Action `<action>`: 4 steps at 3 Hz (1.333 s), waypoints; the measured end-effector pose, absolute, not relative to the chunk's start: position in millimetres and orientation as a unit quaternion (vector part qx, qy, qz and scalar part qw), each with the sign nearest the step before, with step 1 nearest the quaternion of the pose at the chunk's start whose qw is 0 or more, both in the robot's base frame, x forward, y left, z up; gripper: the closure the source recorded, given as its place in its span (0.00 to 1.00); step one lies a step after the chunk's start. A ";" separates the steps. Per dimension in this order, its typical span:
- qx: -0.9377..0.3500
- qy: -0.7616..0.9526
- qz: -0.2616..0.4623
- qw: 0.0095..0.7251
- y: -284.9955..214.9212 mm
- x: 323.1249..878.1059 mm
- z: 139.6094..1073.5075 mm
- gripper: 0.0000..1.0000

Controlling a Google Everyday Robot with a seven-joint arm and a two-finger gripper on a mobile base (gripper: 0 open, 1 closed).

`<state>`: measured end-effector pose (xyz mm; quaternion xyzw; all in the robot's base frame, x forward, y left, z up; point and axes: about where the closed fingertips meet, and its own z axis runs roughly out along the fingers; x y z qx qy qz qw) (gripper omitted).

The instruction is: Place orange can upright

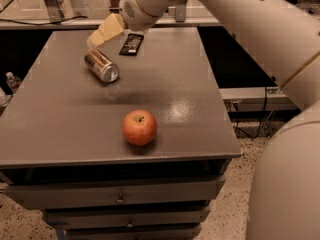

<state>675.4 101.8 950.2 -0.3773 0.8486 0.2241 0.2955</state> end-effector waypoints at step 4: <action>-0.402 0.858 0.196 0.253 151.4 711.0 912.5 0.00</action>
Offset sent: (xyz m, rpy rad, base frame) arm 0.0201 0.0702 -0.0185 -0.0043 0.0627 0.0673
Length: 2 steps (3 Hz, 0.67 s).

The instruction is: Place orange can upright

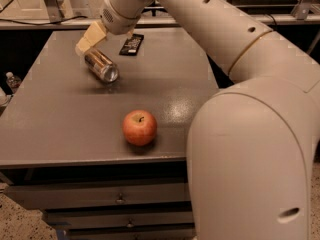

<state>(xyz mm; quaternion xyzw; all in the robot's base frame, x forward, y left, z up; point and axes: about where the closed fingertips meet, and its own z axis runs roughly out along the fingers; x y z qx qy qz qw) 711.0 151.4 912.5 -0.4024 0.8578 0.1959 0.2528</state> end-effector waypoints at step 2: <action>-0.414 0.866 0.165 0.225 160.0 720.5 889.0 0.00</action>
Offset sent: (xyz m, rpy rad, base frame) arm 0.0149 0.0205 -0.0258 -0.1340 0.0238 0.0242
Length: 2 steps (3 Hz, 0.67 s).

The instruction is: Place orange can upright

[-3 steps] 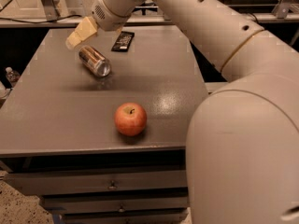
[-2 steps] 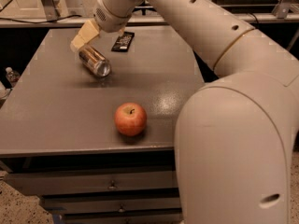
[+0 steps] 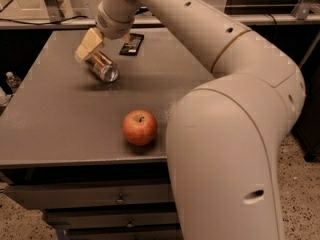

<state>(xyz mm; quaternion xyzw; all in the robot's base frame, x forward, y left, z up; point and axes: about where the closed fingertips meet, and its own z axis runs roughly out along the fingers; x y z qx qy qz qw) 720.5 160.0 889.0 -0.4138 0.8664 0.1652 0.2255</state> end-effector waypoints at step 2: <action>-0.432 0.874 0.120 0.187 176.2 724.3 873.6 0.00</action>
Offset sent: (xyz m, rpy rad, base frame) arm 0.0054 0.0201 -0.0185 -0.2013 0.0480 0.0130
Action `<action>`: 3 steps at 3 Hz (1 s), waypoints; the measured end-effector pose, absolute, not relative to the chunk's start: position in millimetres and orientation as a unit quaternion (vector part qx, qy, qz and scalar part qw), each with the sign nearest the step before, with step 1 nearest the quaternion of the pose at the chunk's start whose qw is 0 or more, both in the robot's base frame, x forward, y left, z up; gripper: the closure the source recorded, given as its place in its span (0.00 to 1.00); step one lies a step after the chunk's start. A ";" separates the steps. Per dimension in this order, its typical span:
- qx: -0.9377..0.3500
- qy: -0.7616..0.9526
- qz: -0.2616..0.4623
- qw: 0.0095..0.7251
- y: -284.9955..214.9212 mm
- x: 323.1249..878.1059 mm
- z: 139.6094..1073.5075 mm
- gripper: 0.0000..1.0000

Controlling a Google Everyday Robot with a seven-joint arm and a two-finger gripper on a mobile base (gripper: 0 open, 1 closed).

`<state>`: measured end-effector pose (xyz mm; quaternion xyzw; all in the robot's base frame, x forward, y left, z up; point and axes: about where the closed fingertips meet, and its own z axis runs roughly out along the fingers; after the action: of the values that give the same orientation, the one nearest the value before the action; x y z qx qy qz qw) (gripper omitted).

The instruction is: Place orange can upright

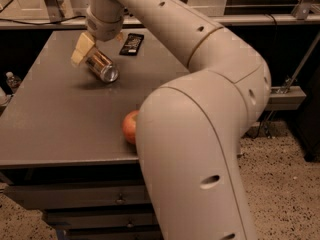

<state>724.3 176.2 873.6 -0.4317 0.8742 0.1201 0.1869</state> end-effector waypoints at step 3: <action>-0.408 0.898 0.073 0.145 173.2 728.9 852.8 0.00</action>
Offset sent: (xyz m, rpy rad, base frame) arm 0.0024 -0.0075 -0.0172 -0.1253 0.0493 -0.0743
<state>728.9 173.2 852.8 -0.4079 0.8985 0.0729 0.1451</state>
